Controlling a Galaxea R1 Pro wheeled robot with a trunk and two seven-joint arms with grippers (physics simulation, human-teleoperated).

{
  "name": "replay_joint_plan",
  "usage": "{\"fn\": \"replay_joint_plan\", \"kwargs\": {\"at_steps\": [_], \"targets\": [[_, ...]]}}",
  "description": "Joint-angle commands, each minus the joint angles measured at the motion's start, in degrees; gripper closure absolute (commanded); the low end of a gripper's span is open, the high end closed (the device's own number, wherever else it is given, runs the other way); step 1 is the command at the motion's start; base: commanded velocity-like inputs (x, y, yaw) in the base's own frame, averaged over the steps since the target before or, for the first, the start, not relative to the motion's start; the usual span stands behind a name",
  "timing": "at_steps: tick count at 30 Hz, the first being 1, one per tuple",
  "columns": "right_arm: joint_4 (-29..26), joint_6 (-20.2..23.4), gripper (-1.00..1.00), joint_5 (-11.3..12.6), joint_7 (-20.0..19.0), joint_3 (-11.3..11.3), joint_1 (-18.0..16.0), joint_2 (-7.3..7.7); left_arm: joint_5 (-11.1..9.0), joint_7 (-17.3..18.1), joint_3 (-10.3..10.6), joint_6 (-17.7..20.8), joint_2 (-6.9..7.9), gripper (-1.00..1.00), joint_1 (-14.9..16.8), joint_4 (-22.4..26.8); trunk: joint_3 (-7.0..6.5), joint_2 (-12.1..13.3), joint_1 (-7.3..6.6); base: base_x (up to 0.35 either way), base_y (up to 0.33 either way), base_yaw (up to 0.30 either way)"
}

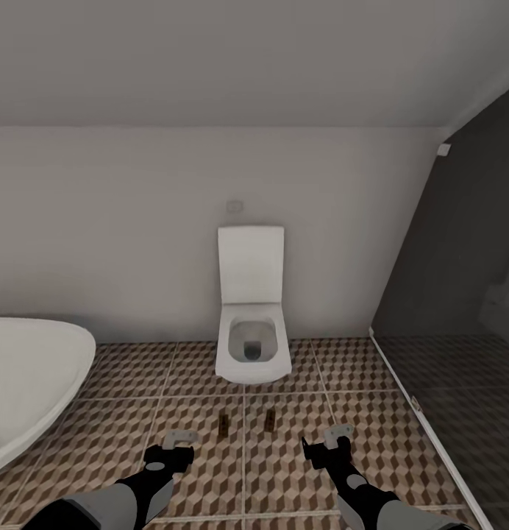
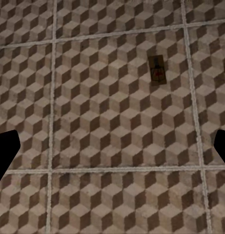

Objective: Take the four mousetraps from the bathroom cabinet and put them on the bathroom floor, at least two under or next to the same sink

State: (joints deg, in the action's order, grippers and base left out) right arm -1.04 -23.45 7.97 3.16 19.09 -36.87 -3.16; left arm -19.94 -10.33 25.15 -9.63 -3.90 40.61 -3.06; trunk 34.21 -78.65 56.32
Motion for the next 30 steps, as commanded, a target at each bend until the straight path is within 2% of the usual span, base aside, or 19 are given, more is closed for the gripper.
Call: {"fn": "replay_joint_plan", "kwargs": {"at_steps": [1,30], "targets": [[0.1,-0.2,-1.00,0.6,0.1,0.5,0.0,-0.01,-0.4,0.0,0.5,-0.4,-0.06,-1.00,0.1,-0.2,-0.13,0.4,-0.23,0.000,0.000,0.000],[0.1,-0.2,-1.00,0.6,0.2,0.5,0.0,-0.01,-0.4,0.0,0.5,-0.4,-0.01,-1.00,0.1,-0.3,-5.34,12.0,-6.60,0.000,0.000,0.000]]}}
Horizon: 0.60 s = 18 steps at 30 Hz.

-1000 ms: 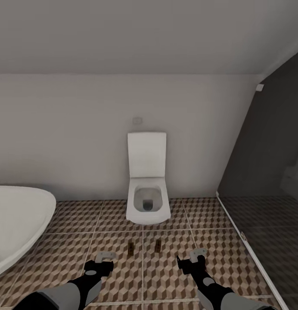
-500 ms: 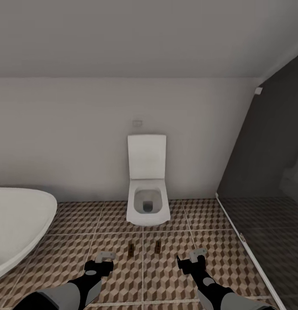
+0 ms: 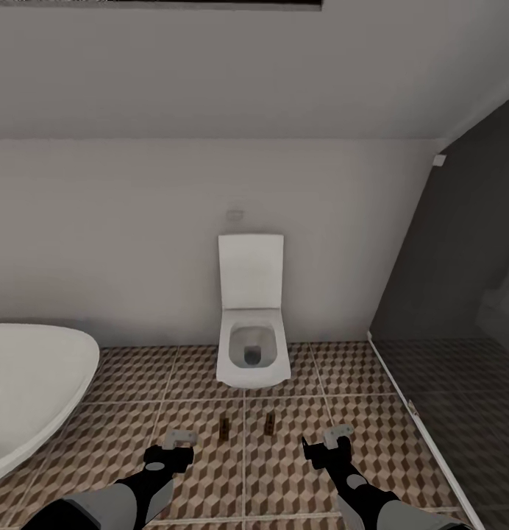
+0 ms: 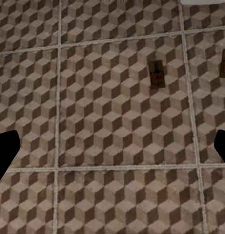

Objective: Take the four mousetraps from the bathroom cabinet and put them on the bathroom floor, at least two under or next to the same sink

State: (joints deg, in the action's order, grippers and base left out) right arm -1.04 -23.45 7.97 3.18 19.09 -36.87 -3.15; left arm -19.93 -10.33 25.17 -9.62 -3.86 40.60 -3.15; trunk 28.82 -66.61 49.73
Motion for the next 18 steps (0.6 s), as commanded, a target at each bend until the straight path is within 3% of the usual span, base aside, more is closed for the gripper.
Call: {"fn": "replay_joint_plan", "kwargs": {"at_steps": [1,18], "targets": [[0.1,-0.2,-1.00,0.6,0.1,0.5,0.0,-0.02,-0.5,0.0,0.5,-0.4,-0.05,-1.00,0.1,-0.3,-0.13,0.4,-0.22,0.000,0.000,0.000],[0.1,-0.2,-1.00,0.6,0.1,0.5,0.0,-0.03,-0.5,0.0,0.5,-0.3,-0.09,-1.00,0.1,-0.3,-3.18,7.2,-3.96,0.000,0.000,0.000]]}}
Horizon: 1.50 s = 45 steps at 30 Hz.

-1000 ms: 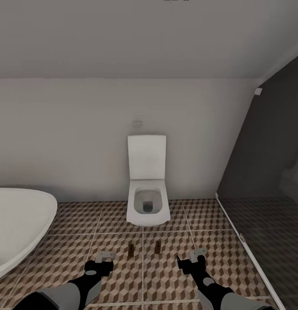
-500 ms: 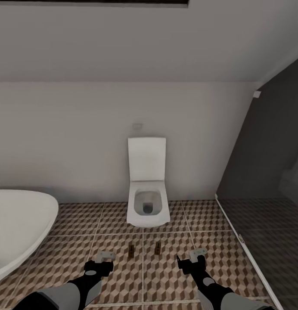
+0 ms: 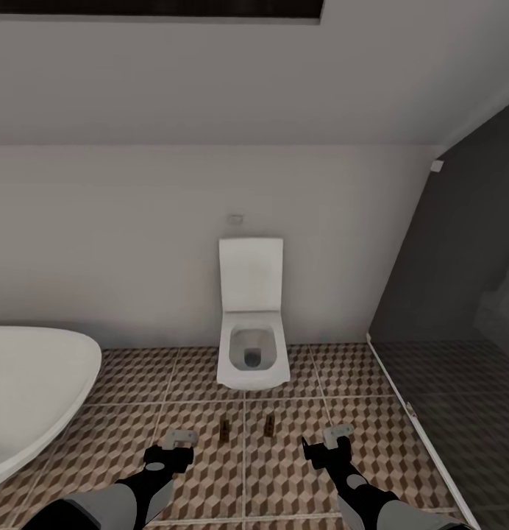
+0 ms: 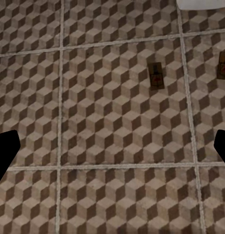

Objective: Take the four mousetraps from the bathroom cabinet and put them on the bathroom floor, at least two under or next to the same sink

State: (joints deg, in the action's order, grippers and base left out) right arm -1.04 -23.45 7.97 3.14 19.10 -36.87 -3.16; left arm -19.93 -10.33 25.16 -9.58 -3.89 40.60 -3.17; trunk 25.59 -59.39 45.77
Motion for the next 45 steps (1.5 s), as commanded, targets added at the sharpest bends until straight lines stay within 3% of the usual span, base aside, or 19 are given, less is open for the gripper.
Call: {"fn": "replay_joint_plan", "kwargs": {"at_steps": [1,45], "targets": [[0.1,-0.2,-1.00,0.6,0.1,0.5,0.0,-0.03,-0.5,0.0,0.5,-0.4,-0.06,-1.00,0.1,-0.3,-0.13,0.4,-0.22,0.000,0.000,0.000],[0.1,-0.2,-1.00,0.6,0.2,0.5,0.0,-0.03,-0.5,0.0,0.5,-0.4,-0.07,-1.00,0.1,-0.3,-8.02,18.0,-9.89,0.000,0.000,0.000]]}}
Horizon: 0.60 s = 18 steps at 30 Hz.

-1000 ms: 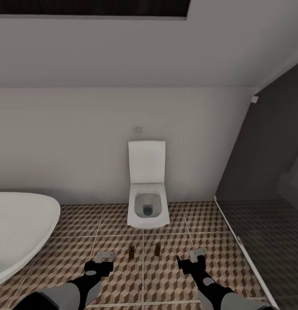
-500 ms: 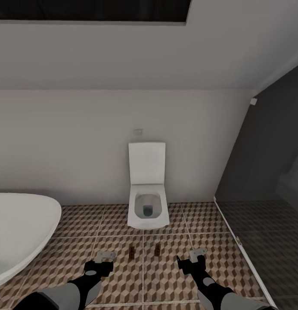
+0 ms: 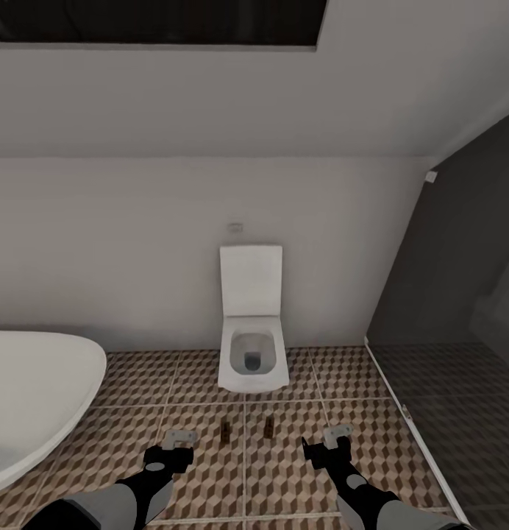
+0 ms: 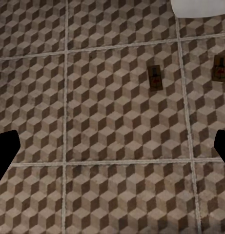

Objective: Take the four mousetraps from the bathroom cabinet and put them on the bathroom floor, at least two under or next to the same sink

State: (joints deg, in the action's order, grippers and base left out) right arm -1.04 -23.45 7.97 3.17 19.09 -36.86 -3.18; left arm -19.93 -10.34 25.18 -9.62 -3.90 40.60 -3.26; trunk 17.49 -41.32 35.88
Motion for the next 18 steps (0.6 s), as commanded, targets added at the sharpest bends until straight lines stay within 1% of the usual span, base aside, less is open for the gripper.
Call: {"fn": "replay_joint_plan", "kwargs": {"at_steps": [1,18], "targets": [[0.1,-0.2,-1.00,0.6,0.1,0.5,-0.1,-0.03,-0.5,0.0,0.5,-0.4,-0.06,-1.00,0.1,-0.3,-0.11,0.4,-0.21,0.000,0.000,0.000],[0.1,-0.2,-1.00,0.6,0.1,0.5,-0.1,0.00,-0.5,0.0,0.5,-0.4,-0.06,-1.00,0.1,-0.3,-3.16,7.2,-3.95,0.000,0.000,0.000]]}}
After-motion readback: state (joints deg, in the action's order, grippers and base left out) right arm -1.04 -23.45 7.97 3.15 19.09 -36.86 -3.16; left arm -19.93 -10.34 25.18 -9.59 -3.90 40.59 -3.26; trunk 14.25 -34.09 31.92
